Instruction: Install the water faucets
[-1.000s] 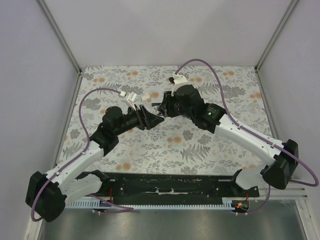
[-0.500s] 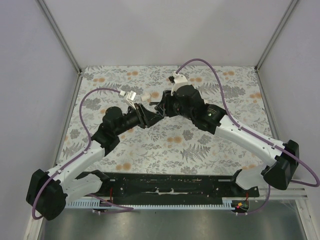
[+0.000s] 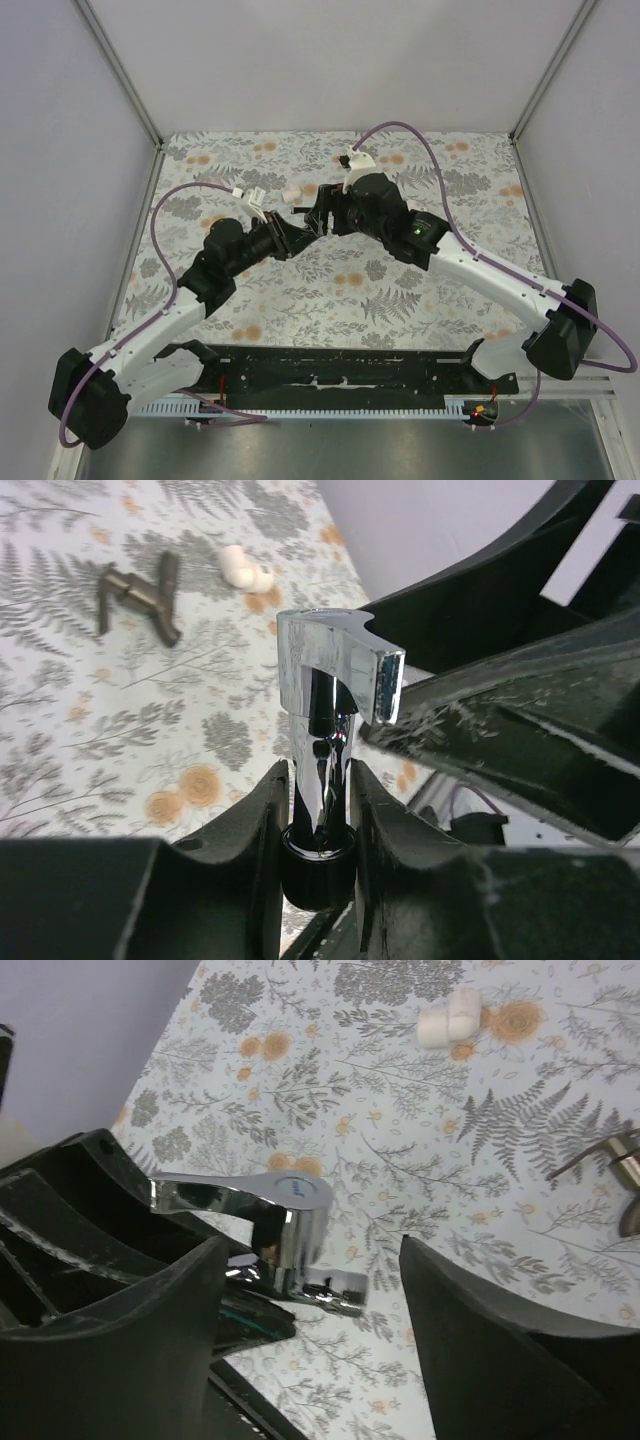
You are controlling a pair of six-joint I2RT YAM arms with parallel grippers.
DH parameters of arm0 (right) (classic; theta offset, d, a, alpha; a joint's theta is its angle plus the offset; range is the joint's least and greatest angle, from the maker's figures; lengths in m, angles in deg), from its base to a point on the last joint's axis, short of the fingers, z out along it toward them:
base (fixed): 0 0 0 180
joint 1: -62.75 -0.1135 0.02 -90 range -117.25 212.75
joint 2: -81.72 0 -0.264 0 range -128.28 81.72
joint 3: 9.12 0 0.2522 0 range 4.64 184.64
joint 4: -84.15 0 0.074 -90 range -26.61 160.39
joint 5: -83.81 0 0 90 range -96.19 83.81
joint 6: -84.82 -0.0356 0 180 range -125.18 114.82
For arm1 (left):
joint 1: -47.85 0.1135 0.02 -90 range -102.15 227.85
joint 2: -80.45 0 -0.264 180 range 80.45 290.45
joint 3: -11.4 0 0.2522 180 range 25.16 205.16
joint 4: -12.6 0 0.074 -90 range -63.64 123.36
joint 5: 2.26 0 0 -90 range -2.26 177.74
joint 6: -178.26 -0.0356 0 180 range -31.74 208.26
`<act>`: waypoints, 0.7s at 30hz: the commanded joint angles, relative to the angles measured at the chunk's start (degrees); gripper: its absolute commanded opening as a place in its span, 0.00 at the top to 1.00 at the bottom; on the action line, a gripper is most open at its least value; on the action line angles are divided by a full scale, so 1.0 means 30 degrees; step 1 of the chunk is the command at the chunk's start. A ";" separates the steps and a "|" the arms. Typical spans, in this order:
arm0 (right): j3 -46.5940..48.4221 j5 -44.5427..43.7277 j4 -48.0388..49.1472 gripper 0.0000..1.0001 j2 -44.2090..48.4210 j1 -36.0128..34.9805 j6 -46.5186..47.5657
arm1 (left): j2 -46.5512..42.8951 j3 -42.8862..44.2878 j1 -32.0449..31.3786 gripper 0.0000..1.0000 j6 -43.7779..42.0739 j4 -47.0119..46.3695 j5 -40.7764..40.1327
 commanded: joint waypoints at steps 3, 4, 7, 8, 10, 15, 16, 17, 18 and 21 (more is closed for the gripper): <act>-0.0070 0.0891 -0.0257 0.14 0.0265 0.1751 0.1708 | -0.1529 -0.0052 0.0114 0.98 -0.1901 0.3897 -0.3075; -0.0101 0.0979 -0.0636 0.03 0.0235 0.2364 0.1739 | -0.1646 -0.0052 0.0144 0.98 -0.2134 0.4280 -0.3019; 0.1037 0.2091 -0.3676 0.02 -0.0903 0.4909 0.2237 | -0.2026 -0.0139 0.0144 0.98 -0.2429 0.5687 -0.3077; 0.1390 0.2064 -0.4615 0.02 -0.1256 0.5760 0.2382 | -0.2231 -0.0256 0.0144 0.98 -0.2458 0.5893 -0.3077; 0.1510 0.1890 -0.5353 0.02 -0.1930 0.7138 0.3404 | -0.2786 -0.0432 0.0115 0.98 -0.2692 0.6245 -0.3077; 0.2328 0.1420 -0.6935 0.04 -0.4767 1.0859 0.4581 | -0.4164 -0.0433 0.0144 0.98 -0.3307 0.7474 -0.4129; 0.2621 0.1477 -0.7229 0.05 -0.5355 1.1417 0.4581 | -0.4369 -0.0375 0.0144 0.98 -0.3395 0.7738 -0.4479; 0.2856 0.1565 -0.7376 0.06 -0.6144 1.1974 0.4552 | -0.4487 -0.0374 0.0144 0.98 -0.3396 0.8060 -0.4918; 0.3119 0.1594 -0.7407 0.07 -0.6616 1.2356 0.4523 | -0.4663 -0.0345 0.0144 0.98 -0.3396 0.8237 -0.5415; 0.3910 0.1128 -0.7378 0.08 -0.8256 1.3266 0.4143 | -0.5539 -0.0520 0.0144 0.98 -0.3805 0.8852 -0.6703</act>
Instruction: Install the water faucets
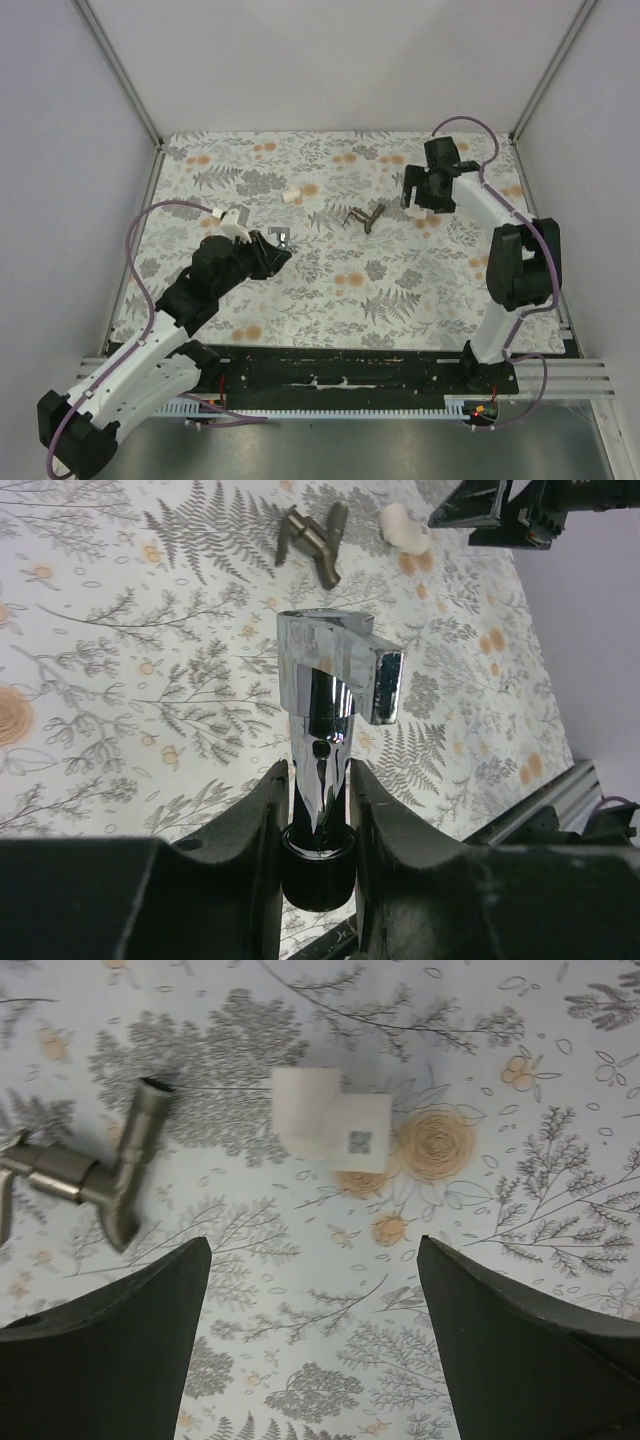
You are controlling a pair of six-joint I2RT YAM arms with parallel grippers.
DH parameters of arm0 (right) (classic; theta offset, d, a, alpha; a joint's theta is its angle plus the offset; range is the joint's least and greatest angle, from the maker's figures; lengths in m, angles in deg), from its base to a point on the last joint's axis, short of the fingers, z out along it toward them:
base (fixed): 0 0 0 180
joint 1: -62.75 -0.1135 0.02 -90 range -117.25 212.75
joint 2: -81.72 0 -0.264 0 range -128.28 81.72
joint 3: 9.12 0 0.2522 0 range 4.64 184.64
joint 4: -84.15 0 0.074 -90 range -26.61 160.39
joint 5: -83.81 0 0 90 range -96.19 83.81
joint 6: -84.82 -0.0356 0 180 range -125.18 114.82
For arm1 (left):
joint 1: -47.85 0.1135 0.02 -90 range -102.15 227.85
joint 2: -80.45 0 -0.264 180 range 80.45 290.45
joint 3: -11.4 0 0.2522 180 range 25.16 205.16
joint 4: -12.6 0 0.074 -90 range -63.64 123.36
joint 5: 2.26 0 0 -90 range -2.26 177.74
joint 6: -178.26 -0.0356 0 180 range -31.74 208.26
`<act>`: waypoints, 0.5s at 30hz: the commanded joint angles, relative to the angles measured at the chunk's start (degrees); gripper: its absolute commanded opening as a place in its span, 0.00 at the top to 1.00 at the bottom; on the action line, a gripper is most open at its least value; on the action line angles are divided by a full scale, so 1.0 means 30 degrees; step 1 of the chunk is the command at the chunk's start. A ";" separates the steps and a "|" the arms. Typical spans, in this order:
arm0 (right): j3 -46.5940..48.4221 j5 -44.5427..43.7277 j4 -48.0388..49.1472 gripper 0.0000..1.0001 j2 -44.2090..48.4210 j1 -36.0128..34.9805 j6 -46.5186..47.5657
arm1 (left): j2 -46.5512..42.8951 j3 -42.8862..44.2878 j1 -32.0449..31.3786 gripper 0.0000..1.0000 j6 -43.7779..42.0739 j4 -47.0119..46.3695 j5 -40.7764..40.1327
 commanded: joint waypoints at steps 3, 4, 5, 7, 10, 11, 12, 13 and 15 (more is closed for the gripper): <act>0.2560 -0.0873 -0.0930 0.09 -0.2931 0.1445 -0.0078 | -0.1626 0.0456 0.0057 0.98 -0.1636 0.1693 -0.2937; 0.2911 -0.0844 -0.0930 0.10 -0.3342 0.1534 -0.0020 | -0.1772 0.0603 0.0085 0.98 -0.1782 0.1988 -0.2881; 0.3117 -0.0756 -0.0901 0.10 -0.3897 0.1593 0.0212 | -0.1831 0.0720 0.0086 0.98 -0.1929 0.2252 -0.2852; 0.3499 -0.0348 -0.0609 0.12 -0.4428 0.1593 0.0826 | -0.2007 0.0838 0.0086 0.98 -0.2164 0.2605 -0.2560; 0.3908 0.0386 -0.0169 0.14 -0.5102 0.1622 0.1765 | -0.2154 0.0897 0.0057 0.98 -0.2399 0.2694 -0.2091; 0.4142 0.0590 -0.0139 0.14 -0.5307 0.1623 0.2087 | -0.2241 0.0868 0.0085 0.98 -0.2457 0.2665 -0.2003; 0.4290 0.0824 -0.0139 0.15 -0.5512 0.1623 0.2467 | -0.2300 0.0868 0.0086 0.98 -0.2516 0.2636 -0.1857; 0.4436 0.0827 -0.0139 0.16 -0.5630 0.1623 0.2645 | -0.2329 0.0897 0.0086 0.98 -0.2661 0.2607 -0.1710; 0.4583 0.1610 -0.0139 0.18 -0.5924 0.1593 0.2996 | -0.2446 0.0926 0.0086 0.98 -0.2779 0.2607 -0.1709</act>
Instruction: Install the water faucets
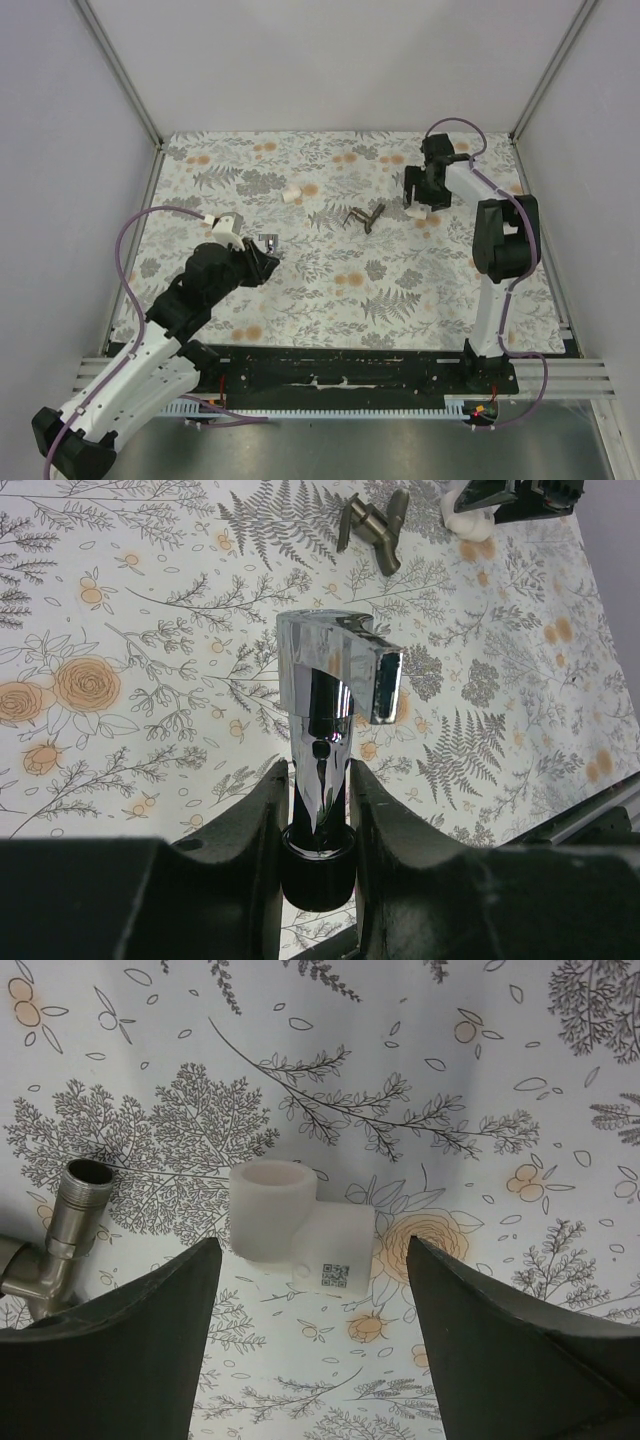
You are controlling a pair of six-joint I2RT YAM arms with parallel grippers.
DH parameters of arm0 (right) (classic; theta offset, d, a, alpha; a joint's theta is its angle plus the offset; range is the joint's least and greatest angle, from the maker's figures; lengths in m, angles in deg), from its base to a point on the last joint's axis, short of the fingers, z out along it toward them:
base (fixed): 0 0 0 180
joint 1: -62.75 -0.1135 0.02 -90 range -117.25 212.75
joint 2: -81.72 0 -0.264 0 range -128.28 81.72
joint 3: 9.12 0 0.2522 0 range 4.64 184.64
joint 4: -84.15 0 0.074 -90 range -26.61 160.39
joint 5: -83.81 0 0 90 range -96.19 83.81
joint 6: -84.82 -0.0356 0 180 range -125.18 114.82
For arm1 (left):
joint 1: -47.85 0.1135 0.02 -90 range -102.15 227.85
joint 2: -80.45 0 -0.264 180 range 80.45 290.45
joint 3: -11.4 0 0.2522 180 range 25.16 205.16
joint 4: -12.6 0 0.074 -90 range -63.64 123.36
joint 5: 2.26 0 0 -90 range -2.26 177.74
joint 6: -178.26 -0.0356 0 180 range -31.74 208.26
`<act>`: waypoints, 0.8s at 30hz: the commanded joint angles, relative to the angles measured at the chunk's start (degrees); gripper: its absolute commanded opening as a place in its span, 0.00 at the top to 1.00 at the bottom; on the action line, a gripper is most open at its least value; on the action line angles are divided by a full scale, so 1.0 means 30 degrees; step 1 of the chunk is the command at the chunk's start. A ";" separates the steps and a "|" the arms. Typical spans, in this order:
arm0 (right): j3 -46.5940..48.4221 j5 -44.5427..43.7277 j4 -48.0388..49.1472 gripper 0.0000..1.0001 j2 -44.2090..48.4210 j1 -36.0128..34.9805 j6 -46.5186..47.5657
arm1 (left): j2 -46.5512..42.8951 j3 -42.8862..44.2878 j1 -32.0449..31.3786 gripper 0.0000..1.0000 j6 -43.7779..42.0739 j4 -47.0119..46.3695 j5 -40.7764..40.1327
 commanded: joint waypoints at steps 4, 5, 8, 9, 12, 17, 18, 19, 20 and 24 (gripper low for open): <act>0.0993 0.1904 0.0415 0.31 -0.0811 -0.0017 0.1199 | -0.0648 0.0927 0.0056 0.98 -0.1433 -0.0621 0.0295; 0.0876 0.1876 0.0356 0.34 -0.0841 -0.0046 0.1023 | -0.0706 0.0897 0.0056 0.98 -0.1463 -0.0651 0.0295; -0.0059 0.1379 0.0297 0.46 -0.0259 -0.0017 0.0030 | -0.0707 0.0956 0.0056 0.98 -0.1639 -0.0710 0.0730; -0.0614 0.1377 0.0297 0.52 0.0151 -0.0017 -0.0409 | -0.0707 0.0985 0.0056 0.98 -0.1697 -0.0710 0.0792; -0.2837 0.1378 0.0502 0.66 0.1673 -0.0105 -0.2020 | -0.0707 0.0898 0.0056 0.98 -0.1843 -0.0738 0.0822; -0.6852 0.0968 0.0707 0.74 0.5011 -0.1274 -0.4657 | -0.0854 0.0488 0.0056 0.98 -0.2136 -0.1177 0.0880; -0.7469 0.0851 0.0678 0.74 0.5511 -0.1683 -0.5039 | -0.0825 0.0429 0.0056 0.98 -0.2195 -0.1294 0.0881; -0.8142 0.0850 0.0736 0.74 0.6096 -0.2006 -0.5623 | -0.0853 0.0399 0.0056 0.98 -0.2254 -0.1382 0.0910; -0.8700 0.0879 0.0795 0.74 0.6595 -0.2328 -0.6093 | -0.0825 0.0370 0.0056 0.98 -0.2312 -0.1470 0.0881; -1.0257 0.1259 0.1118 0.64 0.8676 -0.2887 -0.6919 | -0.0708 0.0370 0.0056 0.98 -0.2605 -0.1588 0.0910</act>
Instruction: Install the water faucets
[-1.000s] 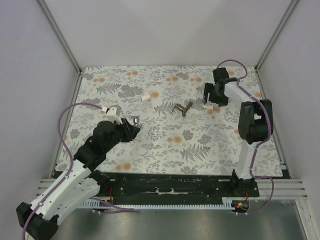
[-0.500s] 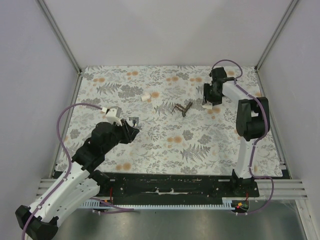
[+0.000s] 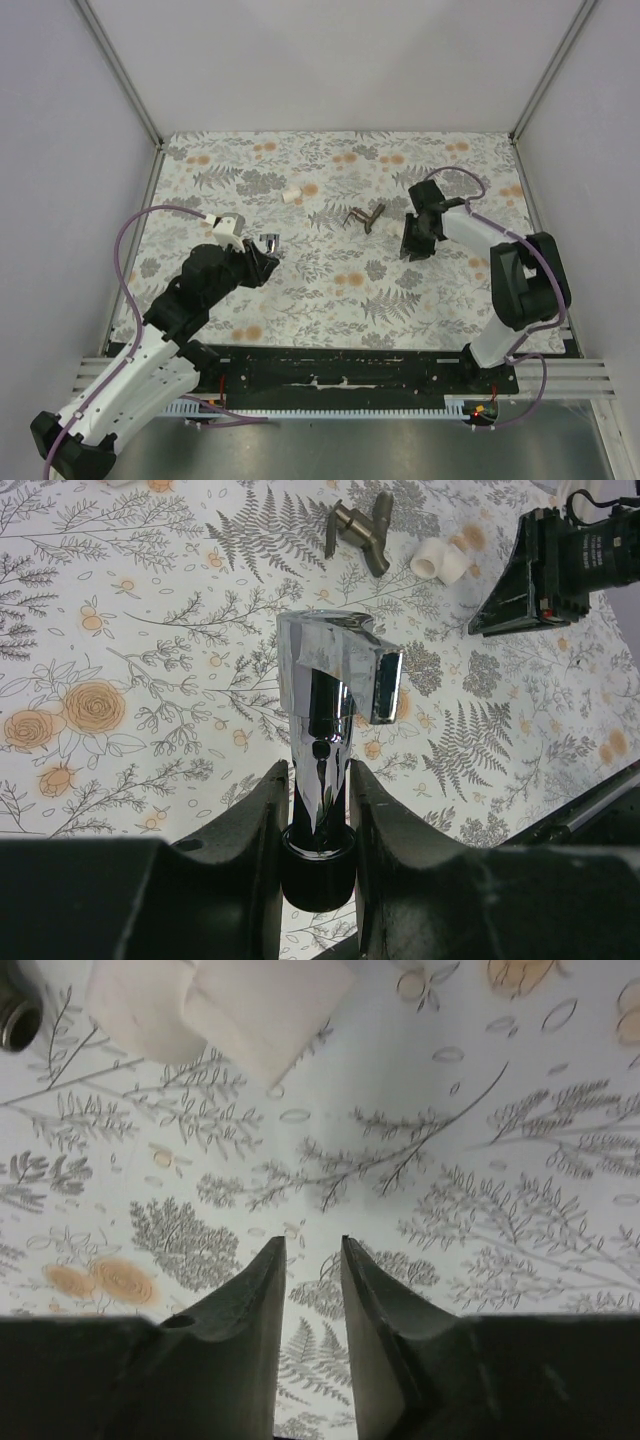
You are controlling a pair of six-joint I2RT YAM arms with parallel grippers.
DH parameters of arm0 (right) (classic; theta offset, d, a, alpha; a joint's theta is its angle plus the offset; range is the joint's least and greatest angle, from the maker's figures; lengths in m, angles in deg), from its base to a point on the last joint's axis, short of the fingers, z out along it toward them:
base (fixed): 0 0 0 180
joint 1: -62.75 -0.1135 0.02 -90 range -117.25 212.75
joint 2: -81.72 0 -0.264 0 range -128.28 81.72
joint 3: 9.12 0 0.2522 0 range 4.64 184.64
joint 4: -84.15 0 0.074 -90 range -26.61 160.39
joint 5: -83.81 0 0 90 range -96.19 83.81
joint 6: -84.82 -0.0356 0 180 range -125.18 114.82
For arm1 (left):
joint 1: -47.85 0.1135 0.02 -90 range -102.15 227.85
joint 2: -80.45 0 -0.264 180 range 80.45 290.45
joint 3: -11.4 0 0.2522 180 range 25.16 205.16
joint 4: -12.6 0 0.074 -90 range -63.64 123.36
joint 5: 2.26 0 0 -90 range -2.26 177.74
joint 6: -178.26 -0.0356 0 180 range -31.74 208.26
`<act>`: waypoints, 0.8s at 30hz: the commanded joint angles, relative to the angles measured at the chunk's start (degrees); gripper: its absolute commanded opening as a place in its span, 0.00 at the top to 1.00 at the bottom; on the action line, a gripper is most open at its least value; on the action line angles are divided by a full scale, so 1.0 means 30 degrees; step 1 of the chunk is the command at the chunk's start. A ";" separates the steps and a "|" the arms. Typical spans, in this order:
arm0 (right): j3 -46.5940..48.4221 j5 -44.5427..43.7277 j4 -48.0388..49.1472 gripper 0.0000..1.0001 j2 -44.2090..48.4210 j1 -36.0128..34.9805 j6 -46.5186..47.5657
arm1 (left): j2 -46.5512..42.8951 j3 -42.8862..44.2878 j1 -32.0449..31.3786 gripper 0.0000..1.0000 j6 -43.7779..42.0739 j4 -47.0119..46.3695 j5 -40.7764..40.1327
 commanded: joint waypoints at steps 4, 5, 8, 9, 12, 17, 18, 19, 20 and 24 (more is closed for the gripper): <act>0.0751 0.0006 -0.0609 0.35 0.3031 -0.0374 0.1903 | -0.0307 0.0260 0.0057 0.98 -0.1157 -0.1552 0.0488; 0.1513 0.0151 -0.1165 0.31 0.2740 -0.0374 0.2874 | -0.0394 0.0202 0.0056 0.98 -0.1157 -0.1552 0.0517; 0.4092 0.0240 -0.2866 0.27 0.1628 -0.0432 0.5863 | -0.0570 0.0172 0.0056 0.98 -0.1186 -0.1494 0.0546; 0.4736 -0.0020 -0.3276 0.26 0.1131 -0.0607 0.6742 | -0.0629 0.0143 0.0056 0.98 -0.1186 -0.1435 0.0576; 0.6291 -0.1105 -0.4040 0.24 -0.0217 -0.1105 0.9175 | -0.0746 0.0172 0.0027 0.98 -0.1157 -0.1231 0.0605; 0.8664 -0.0874 -0.5298 0.17 -0.2823 -0.1428 1.2313 | -0.0893 0.0318 0.0056 0.98 -0.1098 -0.0645 0.0751; 0.9162 -0.0844 -0.5592 0.17 -0.3293 -0.1458 1.2665 | -0.0893 0.0289 0.0056 0.98 -0.1069 -0.0557 0.0752; 0.9660 -0.0843 -0.5856 0.17 -0.3791 -0.1574 1.2988 | -0.0893 0.0347 0.0056 0.98 -0.1069 -0.0440 0.0781; 1.0042 -0.0843 -0.5975 0.17 -0.4231 -0.1663 1.3165 | -0.0893 0.0377 0.0056 0.98 -0.1069 -0.0323 0.0781; 1.1419 -0.1077 -0.6005 0.17 -0.5930 -0.1809 1.3489 | -0.0835 0.0465 0.0056 0.98 -0.0952 -0.0146 0.0752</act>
